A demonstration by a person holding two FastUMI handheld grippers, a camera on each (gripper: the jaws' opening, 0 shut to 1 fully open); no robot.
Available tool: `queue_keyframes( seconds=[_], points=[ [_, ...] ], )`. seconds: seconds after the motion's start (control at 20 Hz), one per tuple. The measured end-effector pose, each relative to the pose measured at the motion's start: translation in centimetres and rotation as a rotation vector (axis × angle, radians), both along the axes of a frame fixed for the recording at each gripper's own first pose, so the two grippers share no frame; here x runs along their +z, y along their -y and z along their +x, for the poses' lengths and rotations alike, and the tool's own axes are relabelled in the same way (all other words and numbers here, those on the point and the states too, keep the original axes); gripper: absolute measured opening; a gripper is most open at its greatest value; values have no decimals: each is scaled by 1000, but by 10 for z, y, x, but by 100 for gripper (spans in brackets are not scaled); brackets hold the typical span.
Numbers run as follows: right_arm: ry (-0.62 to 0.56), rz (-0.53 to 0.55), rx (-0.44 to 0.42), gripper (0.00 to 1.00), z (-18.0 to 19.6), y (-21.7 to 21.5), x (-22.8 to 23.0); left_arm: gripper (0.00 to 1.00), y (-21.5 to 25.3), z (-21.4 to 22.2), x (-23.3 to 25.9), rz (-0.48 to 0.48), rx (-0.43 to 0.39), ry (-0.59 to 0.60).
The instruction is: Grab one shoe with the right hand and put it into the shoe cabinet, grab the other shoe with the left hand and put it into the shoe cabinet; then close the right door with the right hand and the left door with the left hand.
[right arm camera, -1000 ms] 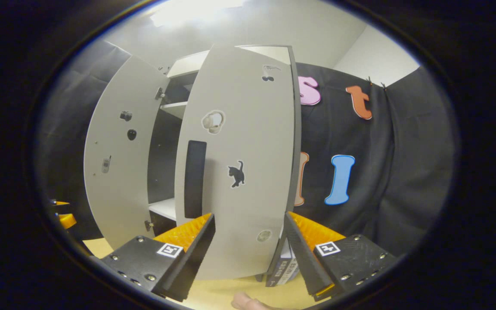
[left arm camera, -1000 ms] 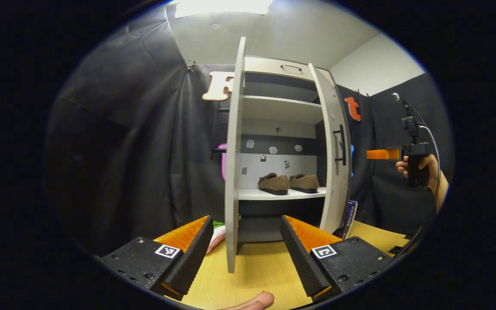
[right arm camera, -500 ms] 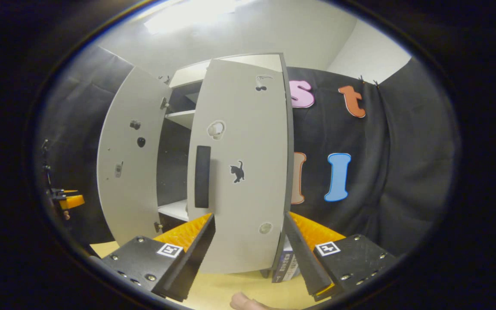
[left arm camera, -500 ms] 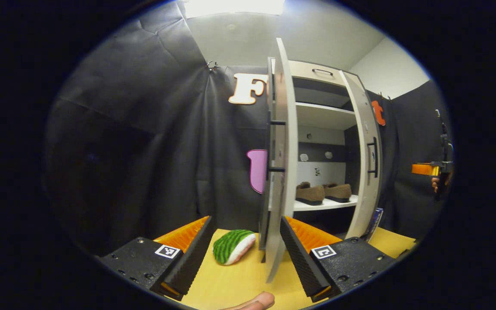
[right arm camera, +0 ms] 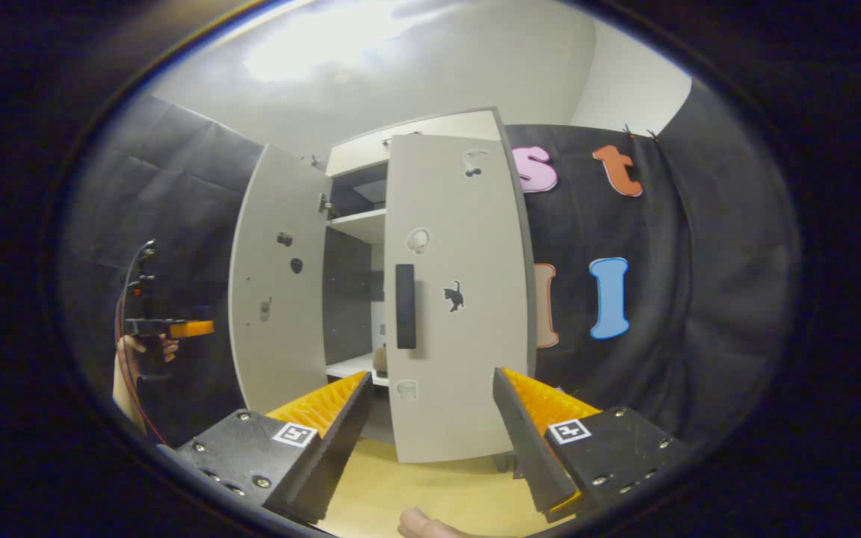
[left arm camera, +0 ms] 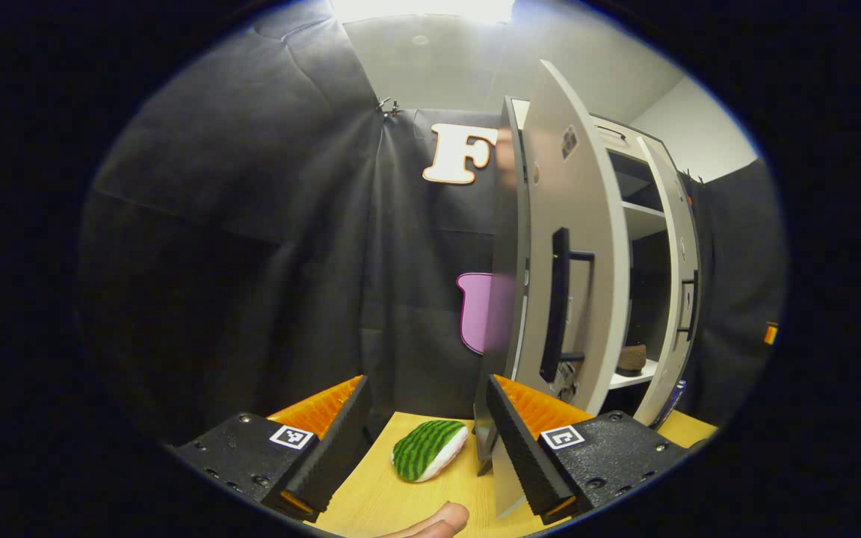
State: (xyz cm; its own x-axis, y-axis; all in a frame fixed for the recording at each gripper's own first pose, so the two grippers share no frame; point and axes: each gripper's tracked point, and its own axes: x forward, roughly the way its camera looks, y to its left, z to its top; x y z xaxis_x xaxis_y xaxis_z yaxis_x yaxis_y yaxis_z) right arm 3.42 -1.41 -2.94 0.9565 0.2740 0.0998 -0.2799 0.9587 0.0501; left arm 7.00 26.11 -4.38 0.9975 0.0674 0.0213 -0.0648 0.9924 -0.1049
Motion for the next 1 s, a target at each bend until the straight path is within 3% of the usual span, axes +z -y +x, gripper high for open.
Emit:
queue_keyframes(
  seconds=[0.2,0.3,0.35,0.4,0.5,0.55,0.7,0.8,1.0],
  points=[
    [-22,11,-33,96,-12,11,-6,99,-4,35,11,1,-21,13],
    [-24,11,-34,96,-18,12,-11,91,4,49,13,10,-49,17],
    [-19,3,-41,94,-20,15,-14,95,6,54,10,5,-51,2],
    [-18,-3,-55,94,-22,21,-17,91,12,59,4,2,-63,-24],
    [-21,4,-75,94,-27,30,-23,95,38,63,-8,-15,-127,-79],
    [-27,18,-74,94,-30,33,-23,92,42,68,-16,-12,-116,-109],
    [-46,28,-75,96,-36,36,-30,87,55,63,-12,-31,-142,-140],
    [-43,17,-86,96,-36,36,-31,92,67,61,-15,-49,-155,-166],
    [-50,19,-82,94,-38,33,-39,92,87,60,-9,18,-162,-157]
  ],
)
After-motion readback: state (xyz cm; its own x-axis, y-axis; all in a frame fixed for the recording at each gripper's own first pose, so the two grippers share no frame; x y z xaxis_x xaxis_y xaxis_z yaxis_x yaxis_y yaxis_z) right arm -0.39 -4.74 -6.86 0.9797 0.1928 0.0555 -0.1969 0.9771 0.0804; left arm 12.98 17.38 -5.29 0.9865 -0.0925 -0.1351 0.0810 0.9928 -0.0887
